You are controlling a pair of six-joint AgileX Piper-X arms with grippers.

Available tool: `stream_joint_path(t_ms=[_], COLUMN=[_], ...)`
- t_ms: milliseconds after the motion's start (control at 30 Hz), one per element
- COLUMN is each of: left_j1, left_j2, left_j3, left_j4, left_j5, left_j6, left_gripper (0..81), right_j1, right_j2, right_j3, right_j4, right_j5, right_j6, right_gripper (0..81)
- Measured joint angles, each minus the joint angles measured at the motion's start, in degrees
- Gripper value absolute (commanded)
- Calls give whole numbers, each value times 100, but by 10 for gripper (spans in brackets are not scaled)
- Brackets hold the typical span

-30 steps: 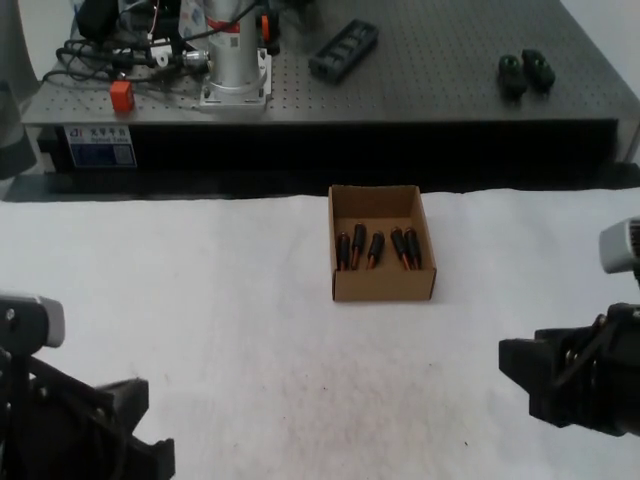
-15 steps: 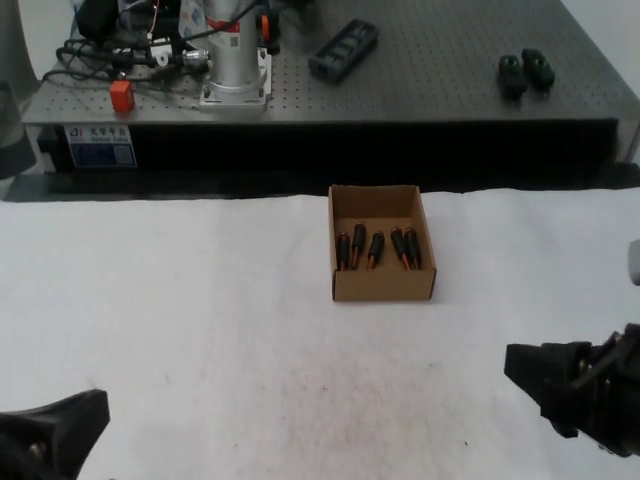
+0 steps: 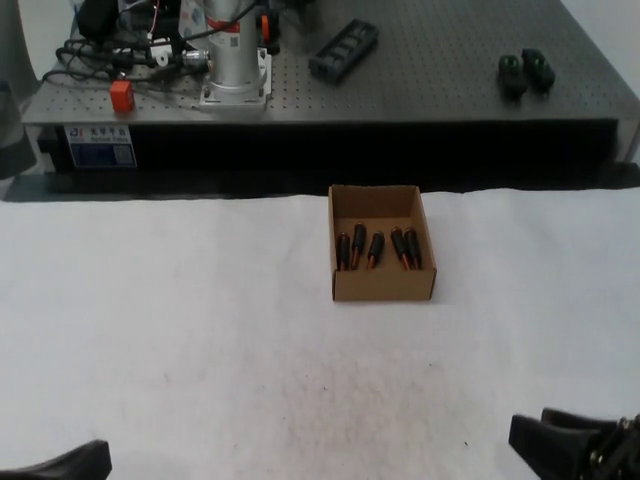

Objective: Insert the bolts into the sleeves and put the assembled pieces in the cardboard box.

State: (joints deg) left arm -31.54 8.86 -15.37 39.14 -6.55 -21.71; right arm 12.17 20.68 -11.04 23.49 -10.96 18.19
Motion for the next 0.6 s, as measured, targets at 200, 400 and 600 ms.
stream_joint_path(t_ms=[200,400,600], left_j1=[0,0,0], left_j2=[0,0,0], left_j3=[341,522,520], left_j4=[0,0,0], left_j5=[0,0,0], left_j6=[-128,-188,-188], left_gripper=[0,0,0], right_j1=[0,0,0], right_j2=[0,0,0], right_j3=[555,723,720], right_j4=[-453,-708,-754], right_j5=[12,12,12], right_j6=[220,253,253], right_gripper=[385,385,385])
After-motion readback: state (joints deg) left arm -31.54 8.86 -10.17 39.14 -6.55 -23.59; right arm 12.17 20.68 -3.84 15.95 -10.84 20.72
